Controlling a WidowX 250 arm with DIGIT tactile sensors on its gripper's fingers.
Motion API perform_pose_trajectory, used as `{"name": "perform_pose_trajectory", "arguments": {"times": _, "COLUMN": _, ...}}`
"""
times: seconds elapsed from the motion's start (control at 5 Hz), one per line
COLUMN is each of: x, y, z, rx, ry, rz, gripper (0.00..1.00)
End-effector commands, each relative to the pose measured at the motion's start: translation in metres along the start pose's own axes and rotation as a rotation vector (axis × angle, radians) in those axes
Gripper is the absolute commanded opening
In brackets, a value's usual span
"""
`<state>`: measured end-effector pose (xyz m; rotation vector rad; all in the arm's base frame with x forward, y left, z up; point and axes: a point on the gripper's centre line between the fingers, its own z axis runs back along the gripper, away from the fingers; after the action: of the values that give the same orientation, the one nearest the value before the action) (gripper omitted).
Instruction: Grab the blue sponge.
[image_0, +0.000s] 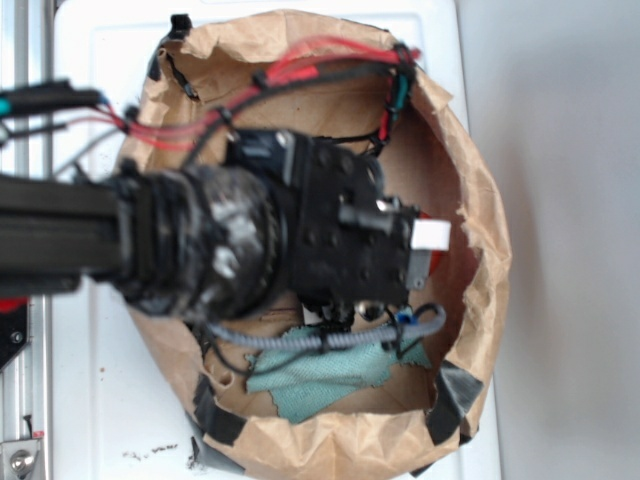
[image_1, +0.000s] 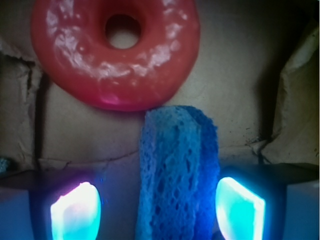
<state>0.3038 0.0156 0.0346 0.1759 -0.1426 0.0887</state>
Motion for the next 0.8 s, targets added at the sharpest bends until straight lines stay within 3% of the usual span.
{"name": "perform_pose_trajectory", "arguments": {"times": 0.0, "x": 0.007, "y": -0.012, "z": 0.004, "rx": -0.033, "ry": -0.065, "rz": -0.014, "gripper": 0.00}}
{"name": "perform_pose_trajectory", "arguments": {"times": 0.6, "x": 0.018, "y": 0.009, "z": 0.023, "rx": 0.029, "ry": -0.135, "rz": 0.037, "gripper": 0.00}}
